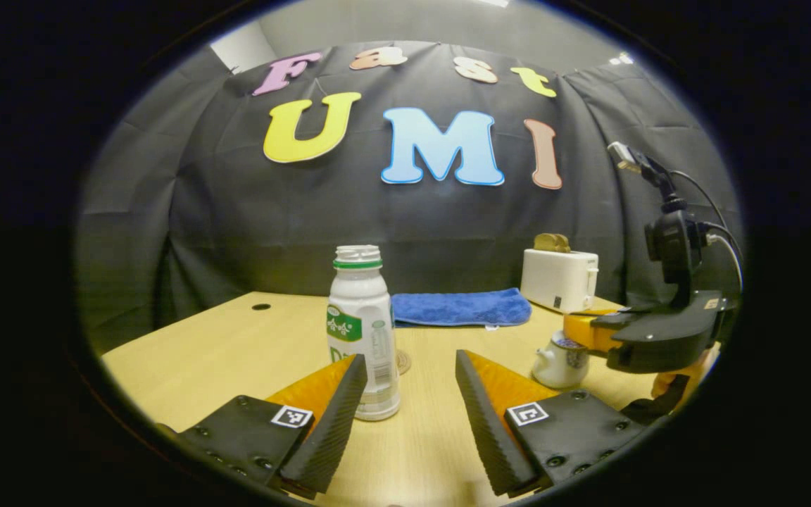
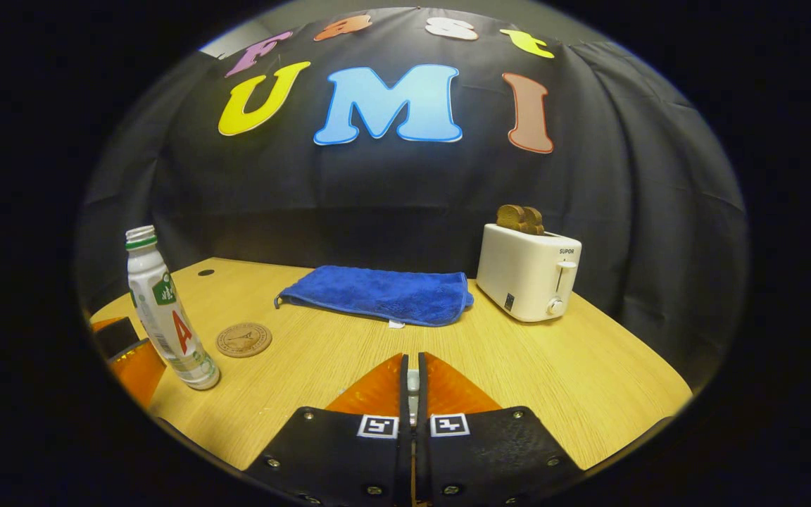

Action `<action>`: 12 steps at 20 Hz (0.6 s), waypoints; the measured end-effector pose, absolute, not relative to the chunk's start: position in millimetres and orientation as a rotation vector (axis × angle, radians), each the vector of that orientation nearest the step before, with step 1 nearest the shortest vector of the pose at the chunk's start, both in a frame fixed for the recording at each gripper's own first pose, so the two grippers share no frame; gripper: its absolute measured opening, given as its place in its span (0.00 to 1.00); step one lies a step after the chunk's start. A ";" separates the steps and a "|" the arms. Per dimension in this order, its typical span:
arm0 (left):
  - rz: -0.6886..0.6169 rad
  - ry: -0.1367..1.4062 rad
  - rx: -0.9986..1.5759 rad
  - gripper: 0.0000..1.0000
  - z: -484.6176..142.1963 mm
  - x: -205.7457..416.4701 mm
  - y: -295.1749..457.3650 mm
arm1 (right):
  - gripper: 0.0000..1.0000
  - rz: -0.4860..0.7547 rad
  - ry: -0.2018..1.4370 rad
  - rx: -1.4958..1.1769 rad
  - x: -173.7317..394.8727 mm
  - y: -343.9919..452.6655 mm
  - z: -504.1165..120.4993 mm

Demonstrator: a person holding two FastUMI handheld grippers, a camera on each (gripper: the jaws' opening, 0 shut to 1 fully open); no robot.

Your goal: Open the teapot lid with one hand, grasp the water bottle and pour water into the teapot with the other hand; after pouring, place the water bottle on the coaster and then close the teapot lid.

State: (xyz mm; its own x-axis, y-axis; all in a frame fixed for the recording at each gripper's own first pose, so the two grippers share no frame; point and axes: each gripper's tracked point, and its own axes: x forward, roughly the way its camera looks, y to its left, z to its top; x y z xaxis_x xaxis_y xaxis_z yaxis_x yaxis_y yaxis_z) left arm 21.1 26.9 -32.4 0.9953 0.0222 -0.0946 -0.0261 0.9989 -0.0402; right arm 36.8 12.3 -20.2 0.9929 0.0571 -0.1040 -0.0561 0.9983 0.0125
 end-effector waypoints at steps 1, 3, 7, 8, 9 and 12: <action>0.026 0.095 -0.035 0.89 -32.5 23.7 28.6 | 0.02 0.056 0.096 0.008 35.5 11.7 -16.3; 0.037 0.090 -0.031 0.83 -31.8 24.8 33.0 | 0.02 0.060 0.081 0.010 30.5 10.6 -10.1; 0.082 0.090 -0.038 0.90 -36.3 24.7 48.2 | 0.02 0.053 0.042 0.013 19.7 1.5 6.6; 0.090 0.092 -0.039 0.90 -37.0 26.0 51.4 | 0.02 0.049 0.035 0.017 18.2 -2.1 10.1; 0.098 0.089 -0.038 0.90 -36.8 27.0 54.3 | 0.02 0.047 0.028 0.024 15.7 -5.3 14.0; 0.119 0.079 -0.020 0.95 -40.0 34.0 63.6 | 0.02 0.042 0.016 0.050 9.8 -12.4 19.7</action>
State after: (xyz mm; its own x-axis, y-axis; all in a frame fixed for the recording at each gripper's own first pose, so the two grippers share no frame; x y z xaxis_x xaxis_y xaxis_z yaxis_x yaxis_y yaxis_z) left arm 34.0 63.6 -40.0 0.9899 0.1178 -0.0795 -0.1193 0.9927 -0.0154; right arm 9.8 -12.4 19.7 0.9990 0.0427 -0.0154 -0.0418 0.9978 0.0507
